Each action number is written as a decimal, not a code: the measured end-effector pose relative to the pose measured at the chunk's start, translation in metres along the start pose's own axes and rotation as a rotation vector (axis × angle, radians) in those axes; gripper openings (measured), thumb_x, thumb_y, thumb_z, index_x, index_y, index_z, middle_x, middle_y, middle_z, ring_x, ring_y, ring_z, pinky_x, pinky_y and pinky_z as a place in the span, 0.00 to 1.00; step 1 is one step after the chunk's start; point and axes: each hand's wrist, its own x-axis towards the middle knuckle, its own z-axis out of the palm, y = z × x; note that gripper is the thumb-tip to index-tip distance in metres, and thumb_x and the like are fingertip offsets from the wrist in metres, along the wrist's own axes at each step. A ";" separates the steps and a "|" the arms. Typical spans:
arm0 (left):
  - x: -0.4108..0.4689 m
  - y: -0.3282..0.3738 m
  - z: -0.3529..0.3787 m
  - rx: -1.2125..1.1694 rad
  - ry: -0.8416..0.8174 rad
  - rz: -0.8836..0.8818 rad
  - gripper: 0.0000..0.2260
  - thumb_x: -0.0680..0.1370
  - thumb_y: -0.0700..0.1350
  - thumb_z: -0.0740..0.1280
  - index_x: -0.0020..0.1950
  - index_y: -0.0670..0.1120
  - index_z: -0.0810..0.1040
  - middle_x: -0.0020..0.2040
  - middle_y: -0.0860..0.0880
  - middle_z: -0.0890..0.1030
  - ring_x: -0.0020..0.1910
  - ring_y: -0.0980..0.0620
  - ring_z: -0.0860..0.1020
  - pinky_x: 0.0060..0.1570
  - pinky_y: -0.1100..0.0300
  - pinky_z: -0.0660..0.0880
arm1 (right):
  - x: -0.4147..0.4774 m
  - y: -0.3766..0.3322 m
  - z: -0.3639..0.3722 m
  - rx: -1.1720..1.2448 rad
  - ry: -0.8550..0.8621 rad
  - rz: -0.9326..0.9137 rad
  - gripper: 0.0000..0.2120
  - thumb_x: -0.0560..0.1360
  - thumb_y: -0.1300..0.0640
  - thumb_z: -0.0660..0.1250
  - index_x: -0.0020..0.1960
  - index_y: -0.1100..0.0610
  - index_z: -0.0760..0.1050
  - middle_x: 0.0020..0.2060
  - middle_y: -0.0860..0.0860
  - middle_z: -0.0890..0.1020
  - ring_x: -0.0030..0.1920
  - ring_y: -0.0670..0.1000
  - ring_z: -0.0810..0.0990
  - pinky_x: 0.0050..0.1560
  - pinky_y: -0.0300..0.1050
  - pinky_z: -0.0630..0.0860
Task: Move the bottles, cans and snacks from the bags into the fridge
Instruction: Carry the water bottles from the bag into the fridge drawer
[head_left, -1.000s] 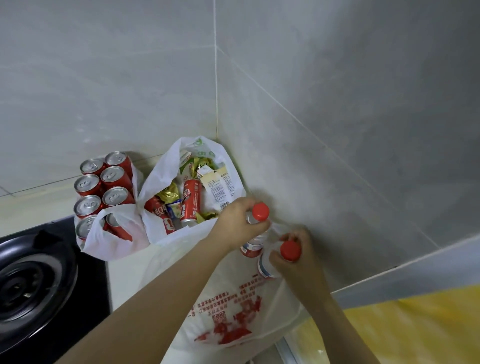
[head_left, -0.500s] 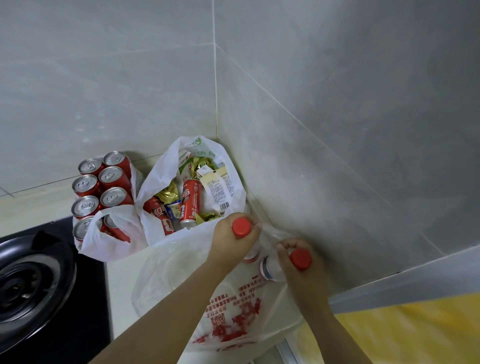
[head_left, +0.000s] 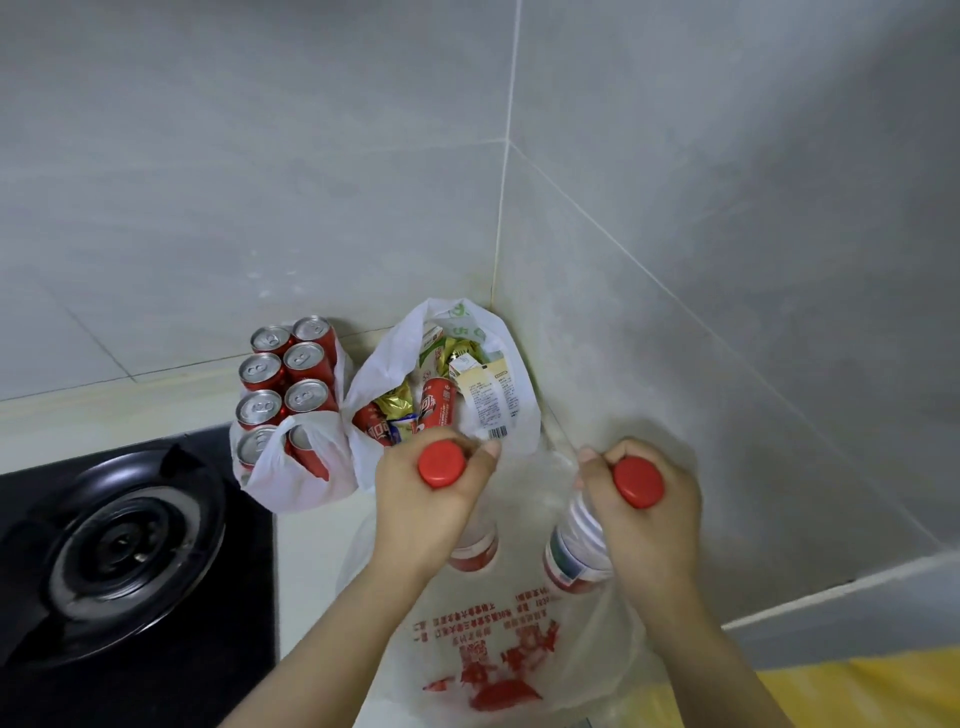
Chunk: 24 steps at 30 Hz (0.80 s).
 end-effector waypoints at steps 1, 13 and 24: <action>0.001 0.008 -0.009 -0.007 0.015 0.023 0.10 0.72 0.43 0.75 0.32 0.43 0.79 0.31 0.50 0.81 0.35 0.52 0.79 0.39 0.65 0.73 | 0.002 -0.011 0.003 0.011 -0.014 -0.024 0.16 0.73 0.57 0.71 0.31 0.63 0.73 0.27 0.58 0.76 0.30 0.55 0.74 0.33 0.34 0.70; -0.011 0.081 -0.105 0.066 0.357 0.140 0.14 0.67 0.56 0.72 0.31 0.47 0.79 0.32 0.48 0.82 0.36 0.49 0.80 0.40 0.57 0.75 | 0.015 -0.118 0.053 0.226 -0.301 -0.296 0.14 0.69 0.53 0.69 0.29 0.60 0.75 0.27 0.52 0.79 0.34 0.53 0.78 0.40 0.40 0.73; -0.120 0.126 -0.175 0.228 0.840 0.075 0.12 0.73 0.44 0.73 0.30 0.43 0.78 0.31 0.48 0.83 0.33 0.53 0.80 0.36 0.68 0.73 | -0.043 -0.181 0.102 0.495 -0.844 -0.443 0.16 0.70 0.52 0.69 0.29 0.61 0.73 0.25 0.53 0.79 0.30 0.51 0.76 0.35 0.38 0.72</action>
